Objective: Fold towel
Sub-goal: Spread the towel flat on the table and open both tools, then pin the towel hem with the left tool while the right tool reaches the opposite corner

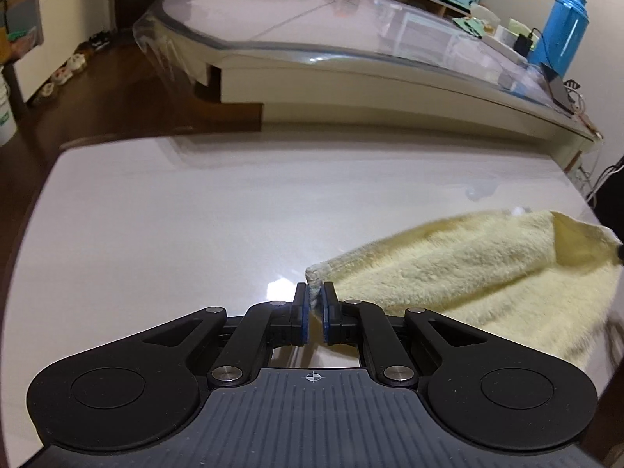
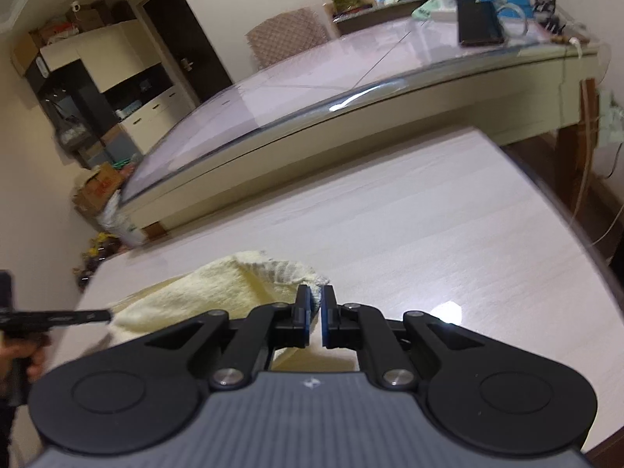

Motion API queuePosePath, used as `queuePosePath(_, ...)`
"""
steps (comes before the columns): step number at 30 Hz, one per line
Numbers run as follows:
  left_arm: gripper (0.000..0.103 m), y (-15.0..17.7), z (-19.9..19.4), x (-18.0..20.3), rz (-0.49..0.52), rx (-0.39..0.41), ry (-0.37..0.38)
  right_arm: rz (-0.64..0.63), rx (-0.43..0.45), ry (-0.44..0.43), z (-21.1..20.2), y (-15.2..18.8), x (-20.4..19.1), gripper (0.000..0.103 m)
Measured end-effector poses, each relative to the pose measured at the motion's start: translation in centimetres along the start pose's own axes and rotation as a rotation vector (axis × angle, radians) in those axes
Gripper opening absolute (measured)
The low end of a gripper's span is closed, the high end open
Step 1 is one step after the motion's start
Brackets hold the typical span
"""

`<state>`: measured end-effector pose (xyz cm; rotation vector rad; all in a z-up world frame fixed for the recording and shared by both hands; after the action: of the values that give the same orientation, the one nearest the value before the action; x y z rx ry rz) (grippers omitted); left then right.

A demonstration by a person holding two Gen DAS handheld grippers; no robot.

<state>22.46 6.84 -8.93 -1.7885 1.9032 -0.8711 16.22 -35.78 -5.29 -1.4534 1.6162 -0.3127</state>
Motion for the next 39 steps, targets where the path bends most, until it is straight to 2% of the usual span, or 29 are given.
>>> queuePosePath(6, 0.007, -1.1, -0.1, -2.2, 0.032, 0.012, -0.039, 0.076, -0.080, -0.052, -0.5, 4.2, -1.8, 0.006)
queuePosePath(11, 0.010, -0.9, 0.5, -2.2, 0.067, -0.004, -0.042, 0.052, -0.118, -0.024, 0.0, 6.9, -2.2, 0.007)
queuePosePath(12, 0.024, -0.9, 0.4, -2.2, 0.065, -0.001, -0.039, 0.040, -0.120, -0.016, 0.0, 7.2, -2.2, 0.008)
queuePosePath(13, 0.043, -0.7, 0.0, -2.2, 0.058, 0.004, -0.030, 0.030, -0.111, -0.007, -0.2, 7.0, -2.2, 0.015)
queuePosePath(14, 0.048, -0.5, -0.4, -2.3, 0.051, 0.011, -0.022, 0.019, -0.102, 0.001, -0.5, 6.8, -2.2, 0.019)
queuePosePath(15, 0.050, -0.4, -0.9, -2.5, 0.046, 0.018, -0.019, 0.009, -0.094, 0.006, -0.8, 6.5, -2.2, 0.024)
queuePosePath(19, 0.054, 0.8, -3.1, -2.9, 0.005, 0.036, -0.006, -0.047, -0.050, 0.004, -2.1, 4.6, -2.9, 0.025)
queuePosePath(22, 0.056, 3.0, -5.2, -0.8, 0.000, 0.029, 0.052, -0.078, -0.024, 0.003, -2.1, 3.0, -3.6, 0.028)
queuePosePath(26, 0.056, 6.6, -7.5, 4.8, 0.099, 0.018, 0.171, -0.094, -0.017, -0.023, -1.4, 2.1, -4.4, 0.028)
queuePosePath(28, 0.053, 8.5, -8.5, 8.3, 0.210, 0.023, 0.224, -0.099, -0.020, -0.042, -1.0, 2.0, -5.0, 0.028)
queuePosePath(30, 0.050, 9.8, -8.9, 10.5, 0.310, 0.029, 0.241, -0.104, -0.024, -0.051, -0.8, 2.3, -5.3, 0.029)
queuePosePath(31, 0.041, 10.4, -9.1, 11.7, 0.366, 0.034, 0.248, -0.106, -0.026, -0.055, -0.8, 2.4, -5.4, 0.031)
queuePosePath(33, 0.038, 11.7, -9.1, 13.9, 0.469, 0.041, 0.257, -0.110, -0.031, -0.063, -0.9, 2.7, -5.6, 0.034)
queuePosePath(35, 0.036, 12.4, -9.0, 15.1, 0.523, 0.038, 0.281, -0.111, -0.033, -0.062, -1.2, 3.0, -5.5, 0.034)
queuePosePath(38, 0.033, 13.1, -8.7, 16.1, 0.588, 0.043, 0.271, -0.109, -0.031, -0.060, -1.7, 3.3, -5.3, 0.035)
queuePosePath(39, 0.028, 13.3, -8.5, 16.2, 0.608, 0.041, 0.264, -0.107, -0.029, -0.058, -1.9, 3.4, -5.2, 0.036)
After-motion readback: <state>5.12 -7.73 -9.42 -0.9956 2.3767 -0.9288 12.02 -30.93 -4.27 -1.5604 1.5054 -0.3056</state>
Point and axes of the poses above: each gripper's, at about its wrist camera, not at the fingertips, and z roughly the way its jaws point, x to its right, y to its underside, the point moved 9 cm from there along z, roughly the way its jaws point, and after that the axes turned 5 degrees about x, right-handed, at the moved point
